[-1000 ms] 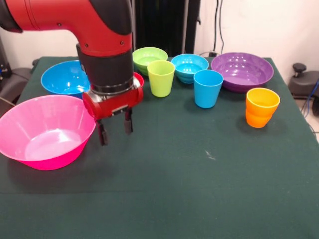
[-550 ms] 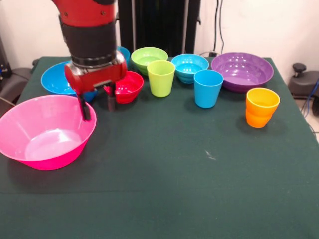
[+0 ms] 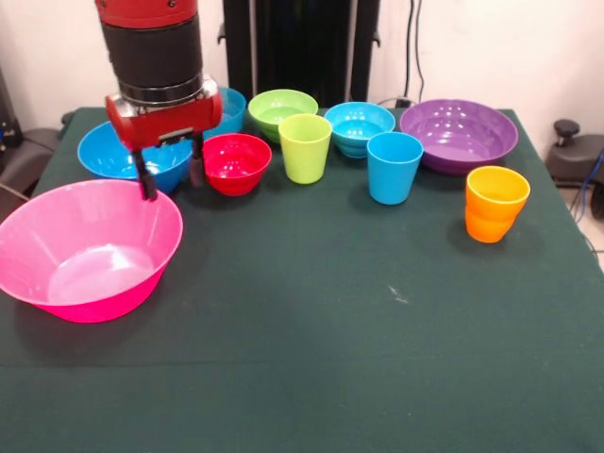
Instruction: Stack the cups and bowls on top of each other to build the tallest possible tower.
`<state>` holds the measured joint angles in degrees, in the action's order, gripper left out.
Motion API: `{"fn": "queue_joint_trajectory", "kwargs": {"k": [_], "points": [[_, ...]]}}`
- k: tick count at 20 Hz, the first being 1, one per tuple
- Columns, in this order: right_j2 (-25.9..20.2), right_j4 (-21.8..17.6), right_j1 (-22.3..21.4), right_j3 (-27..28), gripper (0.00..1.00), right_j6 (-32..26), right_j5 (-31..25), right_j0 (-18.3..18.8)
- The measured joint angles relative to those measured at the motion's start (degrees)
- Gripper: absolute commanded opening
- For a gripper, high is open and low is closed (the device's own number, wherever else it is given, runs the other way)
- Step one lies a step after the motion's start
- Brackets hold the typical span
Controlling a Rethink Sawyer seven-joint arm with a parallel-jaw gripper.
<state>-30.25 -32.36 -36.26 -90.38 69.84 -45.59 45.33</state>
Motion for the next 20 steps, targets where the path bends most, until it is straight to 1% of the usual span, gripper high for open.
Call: {"fn": "queue_joint_trajectory", "kwargs": {"k": [2, 5, 10, 15, 20], "points": [[2.09, 1.76, -0.1, -1.91, 1.0, 2.27, 0.01, -0.69], [4.53, 3.11, -0.1, -4.1, 1.0, 5.84, 0.01, -1.68], [8.48, 3.61, -0.11, -7.19, 1.0, 13.02, 0.04, -3.88], [10.08, 3.58, -0.09, -8.2, 1.0, 15.88, 0.04, -4.18], [10.57, 3.56, 0.84, -7.55, 1.0, 15.92, -0.34, -3.78]]}}
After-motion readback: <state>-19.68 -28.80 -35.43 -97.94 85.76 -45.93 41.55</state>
